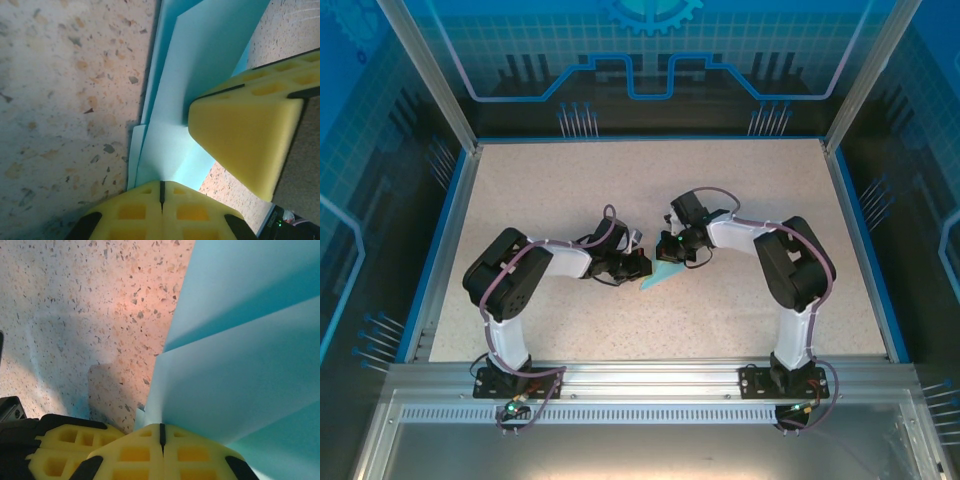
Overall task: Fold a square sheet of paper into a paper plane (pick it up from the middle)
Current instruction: Fourth fold the wing at the center of the table.
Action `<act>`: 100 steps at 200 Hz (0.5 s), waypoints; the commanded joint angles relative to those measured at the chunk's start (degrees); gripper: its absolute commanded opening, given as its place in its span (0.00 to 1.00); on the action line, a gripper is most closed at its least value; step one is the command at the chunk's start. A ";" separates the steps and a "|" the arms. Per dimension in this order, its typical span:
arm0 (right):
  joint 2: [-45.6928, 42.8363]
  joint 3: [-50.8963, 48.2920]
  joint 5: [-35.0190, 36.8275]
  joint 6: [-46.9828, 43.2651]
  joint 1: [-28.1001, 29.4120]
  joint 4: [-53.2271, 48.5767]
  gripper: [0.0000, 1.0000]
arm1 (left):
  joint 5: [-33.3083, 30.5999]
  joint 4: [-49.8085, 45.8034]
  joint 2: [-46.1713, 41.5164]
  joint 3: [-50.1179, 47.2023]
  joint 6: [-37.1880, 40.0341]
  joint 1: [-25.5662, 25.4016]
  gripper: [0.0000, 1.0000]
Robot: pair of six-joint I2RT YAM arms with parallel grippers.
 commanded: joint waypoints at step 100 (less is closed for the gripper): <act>0.06 1.54 0.95 -2.85 -1.37 -1.14 0.05 | -4.90 -9.16 3.40 -1.34 1.46 -0.91 0.00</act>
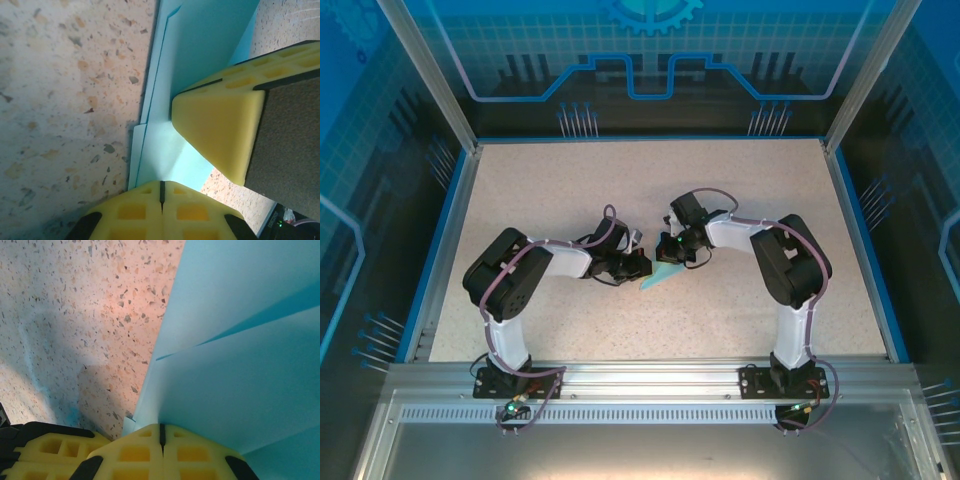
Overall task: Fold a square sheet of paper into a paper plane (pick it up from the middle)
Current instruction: Fourth fold the wing at the center of the table.
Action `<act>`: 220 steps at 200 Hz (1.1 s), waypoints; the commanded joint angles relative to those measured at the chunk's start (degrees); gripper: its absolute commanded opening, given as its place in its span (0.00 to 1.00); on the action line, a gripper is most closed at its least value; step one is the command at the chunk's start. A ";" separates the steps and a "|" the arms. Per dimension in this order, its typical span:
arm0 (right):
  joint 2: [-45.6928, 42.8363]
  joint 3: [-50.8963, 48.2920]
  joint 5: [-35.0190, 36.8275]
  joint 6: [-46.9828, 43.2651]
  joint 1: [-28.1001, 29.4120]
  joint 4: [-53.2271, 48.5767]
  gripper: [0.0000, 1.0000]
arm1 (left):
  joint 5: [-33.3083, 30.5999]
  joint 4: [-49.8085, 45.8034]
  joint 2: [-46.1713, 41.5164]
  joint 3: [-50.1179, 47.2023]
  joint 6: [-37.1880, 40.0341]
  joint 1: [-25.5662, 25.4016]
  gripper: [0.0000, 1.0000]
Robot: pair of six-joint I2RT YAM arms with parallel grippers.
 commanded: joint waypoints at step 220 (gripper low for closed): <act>-2.77 -0.84 -3.51 -3.63 -5.78 2.77 0.06 | -4.94 -10.40 3.44 -0.69 1.87 -0.88 0.00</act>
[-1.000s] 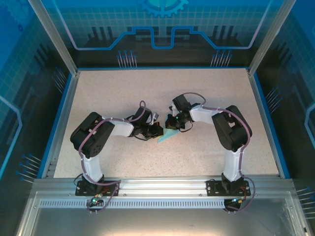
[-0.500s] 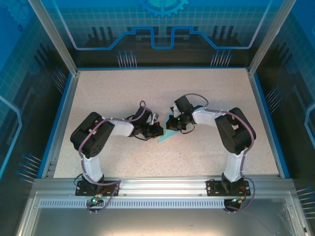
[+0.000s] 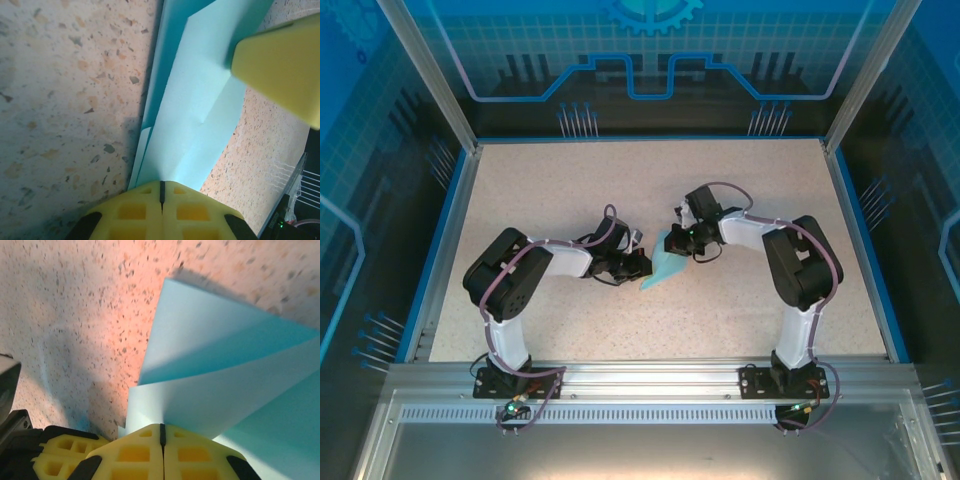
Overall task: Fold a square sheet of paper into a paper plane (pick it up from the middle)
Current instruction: Fourth fold the wing at the center of the table.
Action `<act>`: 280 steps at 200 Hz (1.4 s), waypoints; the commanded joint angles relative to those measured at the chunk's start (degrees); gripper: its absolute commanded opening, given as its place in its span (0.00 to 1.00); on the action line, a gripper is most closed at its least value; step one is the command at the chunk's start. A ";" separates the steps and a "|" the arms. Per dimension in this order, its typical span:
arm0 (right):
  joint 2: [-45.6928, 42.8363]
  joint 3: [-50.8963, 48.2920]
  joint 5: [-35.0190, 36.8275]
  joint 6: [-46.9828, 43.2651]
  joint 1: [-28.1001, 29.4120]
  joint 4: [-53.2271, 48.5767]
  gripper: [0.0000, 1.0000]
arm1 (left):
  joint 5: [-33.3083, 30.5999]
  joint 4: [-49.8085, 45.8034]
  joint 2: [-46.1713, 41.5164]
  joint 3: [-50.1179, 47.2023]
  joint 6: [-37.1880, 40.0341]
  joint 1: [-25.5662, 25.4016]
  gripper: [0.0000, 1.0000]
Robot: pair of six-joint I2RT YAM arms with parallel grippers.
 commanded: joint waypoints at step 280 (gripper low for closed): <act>5.66 1.67 -7.04 -7.83 1.18 -0.89 0.07 | -7.96 -9.44 3.02 -2.61 -1.86 -0.82 0.00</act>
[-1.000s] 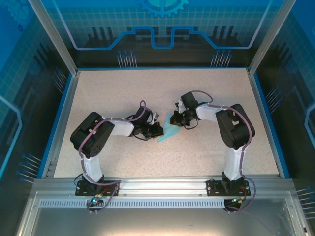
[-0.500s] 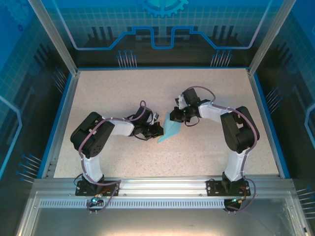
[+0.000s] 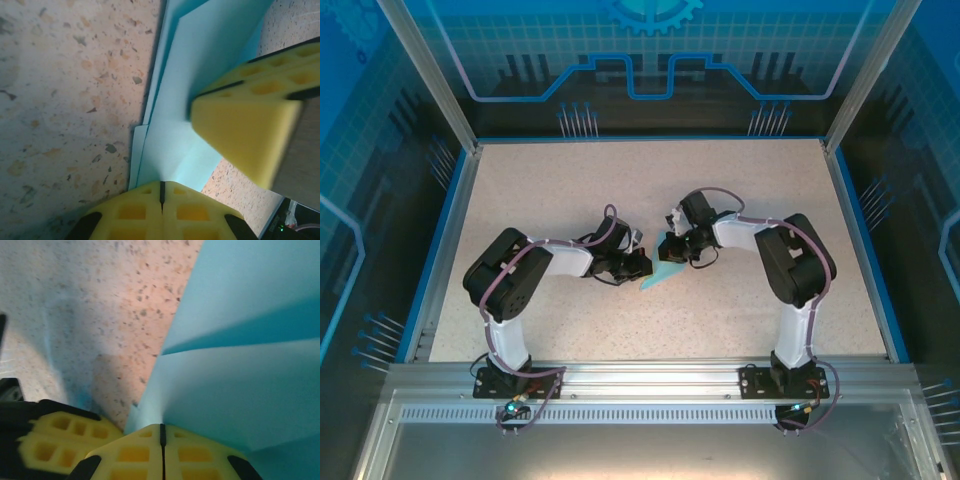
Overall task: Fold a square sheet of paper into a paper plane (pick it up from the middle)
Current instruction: Fourth fold the wing at the center of the table.
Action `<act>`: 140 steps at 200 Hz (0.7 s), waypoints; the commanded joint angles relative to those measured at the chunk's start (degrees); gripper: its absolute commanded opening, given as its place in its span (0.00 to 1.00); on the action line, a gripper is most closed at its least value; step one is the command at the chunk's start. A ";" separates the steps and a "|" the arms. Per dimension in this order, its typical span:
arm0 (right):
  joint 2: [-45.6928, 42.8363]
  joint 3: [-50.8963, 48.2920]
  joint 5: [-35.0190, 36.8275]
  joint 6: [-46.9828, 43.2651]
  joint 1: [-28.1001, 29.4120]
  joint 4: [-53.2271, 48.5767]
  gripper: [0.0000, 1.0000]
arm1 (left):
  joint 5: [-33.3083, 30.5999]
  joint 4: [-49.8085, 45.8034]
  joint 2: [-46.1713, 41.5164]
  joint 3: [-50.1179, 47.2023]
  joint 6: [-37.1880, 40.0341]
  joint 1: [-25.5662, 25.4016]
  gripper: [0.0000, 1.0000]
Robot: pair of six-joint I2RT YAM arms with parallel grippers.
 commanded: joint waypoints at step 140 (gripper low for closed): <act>7.45 7.66 -3.19 -6.88 -8.67 0.22 0.06 | -6.47 -11.52 2.76 -3.74 1.59 -0.61 0.00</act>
